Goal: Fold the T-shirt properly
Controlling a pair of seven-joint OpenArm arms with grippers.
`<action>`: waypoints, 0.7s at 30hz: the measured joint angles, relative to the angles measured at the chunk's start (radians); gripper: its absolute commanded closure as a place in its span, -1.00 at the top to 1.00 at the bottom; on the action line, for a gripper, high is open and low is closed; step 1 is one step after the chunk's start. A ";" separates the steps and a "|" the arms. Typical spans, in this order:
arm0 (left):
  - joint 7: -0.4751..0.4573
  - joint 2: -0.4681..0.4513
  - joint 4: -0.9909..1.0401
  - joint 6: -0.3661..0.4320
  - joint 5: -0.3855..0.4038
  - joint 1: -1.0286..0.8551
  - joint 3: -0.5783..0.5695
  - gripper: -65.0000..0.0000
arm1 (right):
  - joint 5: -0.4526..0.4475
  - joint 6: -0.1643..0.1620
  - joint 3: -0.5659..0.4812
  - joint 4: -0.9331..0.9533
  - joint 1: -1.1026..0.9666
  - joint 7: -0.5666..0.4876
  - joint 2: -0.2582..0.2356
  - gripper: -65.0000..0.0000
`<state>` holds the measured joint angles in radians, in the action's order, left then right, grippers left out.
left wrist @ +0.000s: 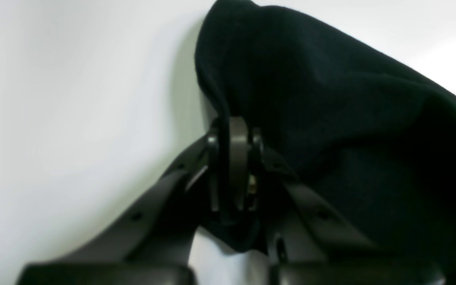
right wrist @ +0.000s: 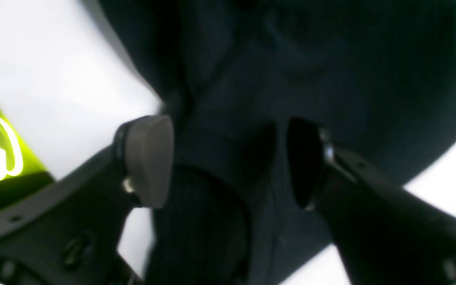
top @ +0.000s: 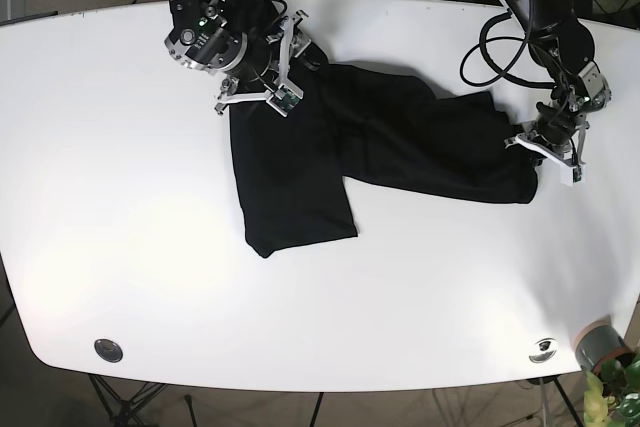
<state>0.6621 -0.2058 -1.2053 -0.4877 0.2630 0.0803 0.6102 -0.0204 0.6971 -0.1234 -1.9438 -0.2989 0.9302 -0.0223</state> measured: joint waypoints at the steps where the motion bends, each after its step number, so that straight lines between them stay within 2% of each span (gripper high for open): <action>1: 0.000 0.000 0.000 0.000 0.000 0.000 0.000 -1.00 | 0.000 0.000 0.000 0.003 0.000 0.003 -0.001 -0.14; 4: 0.000 0.000 0.000 0.000 0.000 0.000 0.000 -1.00 | 0.014 0.000 0.005 0.010 0.008 0.002 -0.005 -0.50; 12: 0.000 -0.001 0.000 0.000 0.000 -0.001 0.000 -1.00 | 0.008 0.000 0.005 0.085 0.031 -0.006 -0.005 -0.91; 21: 0.001 -0.003 0.000 0.000 0.000 -0.002 0.000 -1.00 | 0.010 0.000 0.005 -0.074 0.020 0.008 -0.005 -0.93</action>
<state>0.6628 -0.2085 -1.2053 -0.4881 0.2630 0.0784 0.6106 -0.0109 0.6971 -0.1184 -2.0182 -0.2787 0.9382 -0.0277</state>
